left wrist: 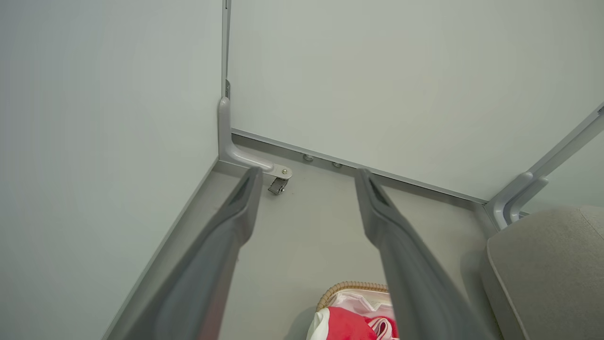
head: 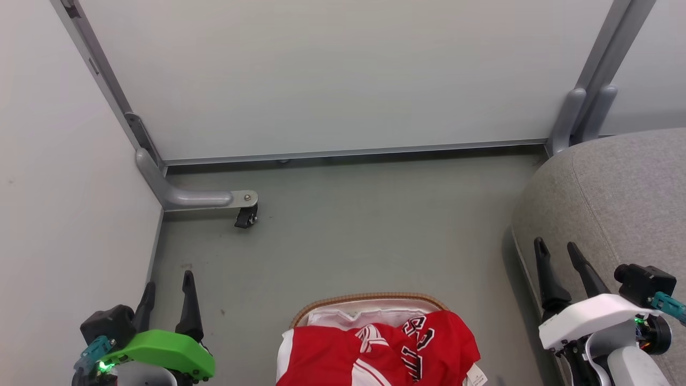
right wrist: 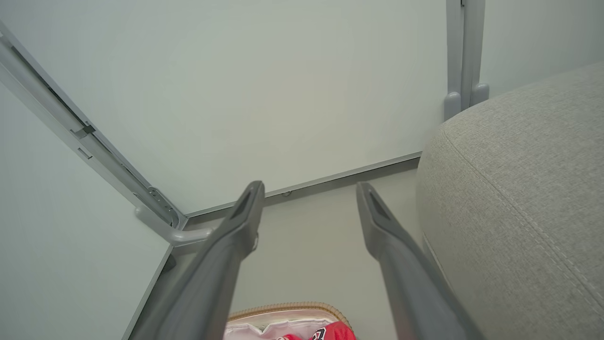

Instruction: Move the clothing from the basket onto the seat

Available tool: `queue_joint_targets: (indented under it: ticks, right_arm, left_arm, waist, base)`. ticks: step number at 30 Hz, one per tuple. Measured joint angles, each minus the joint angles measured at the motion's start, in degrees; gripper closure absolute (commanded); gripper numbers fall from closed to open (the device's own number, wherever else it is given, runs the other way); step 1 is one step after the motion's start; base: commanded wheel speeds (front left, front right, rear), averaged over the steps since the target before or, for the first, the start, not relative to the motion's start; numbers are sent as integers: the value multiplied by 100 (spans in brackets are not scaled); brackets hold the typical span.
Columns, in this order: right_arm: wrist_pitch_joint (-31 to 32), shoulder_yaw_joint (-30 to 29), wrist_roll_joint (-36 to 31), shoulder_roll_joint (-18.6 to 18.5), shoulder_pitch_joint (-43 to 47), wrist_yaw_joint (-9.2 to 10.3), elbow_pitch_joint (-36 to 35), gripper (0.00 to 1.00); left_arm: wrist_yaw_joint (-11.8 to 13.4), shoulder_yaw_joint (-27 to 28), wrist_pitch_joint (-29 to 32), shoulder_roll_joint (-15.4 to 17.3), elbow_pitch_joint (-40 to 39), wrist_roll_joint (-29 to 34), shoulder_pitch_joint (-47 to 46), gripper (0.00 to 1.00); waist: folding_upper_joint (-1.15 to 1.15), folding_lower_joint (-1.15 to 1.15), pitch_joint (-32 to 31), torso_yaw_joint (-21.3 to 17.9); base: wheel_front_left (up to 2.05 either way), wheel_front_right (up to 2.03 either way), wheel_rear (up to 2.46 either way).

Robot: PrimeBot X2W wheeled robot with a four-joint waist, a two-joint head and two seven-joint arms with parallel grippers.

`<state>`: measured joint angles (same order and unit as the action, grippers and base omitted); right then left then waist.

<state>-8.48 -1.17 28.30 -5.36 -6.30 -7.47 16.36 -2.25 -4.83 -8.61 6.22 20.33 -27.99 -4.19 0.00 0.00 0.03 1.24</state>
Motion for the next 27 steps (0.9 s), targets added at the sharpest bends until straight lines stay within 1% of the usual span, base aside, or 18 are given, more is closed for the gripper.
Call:
queue_joint_targets:
  ticks: [1, 2, 5, 17, 27]
  right_arm:
    - [0, 0, 0, 0, 0, 0, 0, 0]
    - [-67, 18, -334, -1, 1, 0, 1, 0]
    - [-74, 20, -372, -1, 1, 0, 1, 0]
    - [-243, 51, -1071, 2, 4, -1, 54, 0]
    - [-367, 22, -1574, 7, 14, -1, 145, 0]
  left_arm:
    - [0, 0, 0, 0, 0, 0, 0, 0]
    - [24, -40, -64, 1, 21, 297, 0, 0]
    - [25, -44, -74, 1, 21, 334, 0, 0]
    - [56, -67, -240, -18, 8, 938, 8, 0]
    - [48, 14, -363, -126, 3, 1350, 45, 0]
  waist:
    - [0, 0, 0, 0]
    - [0, 0, 5, 11]
    - [0, 0, 5, 12]
    - [0, 0, -5, 30]
    - [0, 0, -24, 39]
  base:
    - [0, 0, 0]
    - [0, 0, 0]
    - [0, 0, 0]
    - [0, 0, 0]
    - [0, 0, 0]
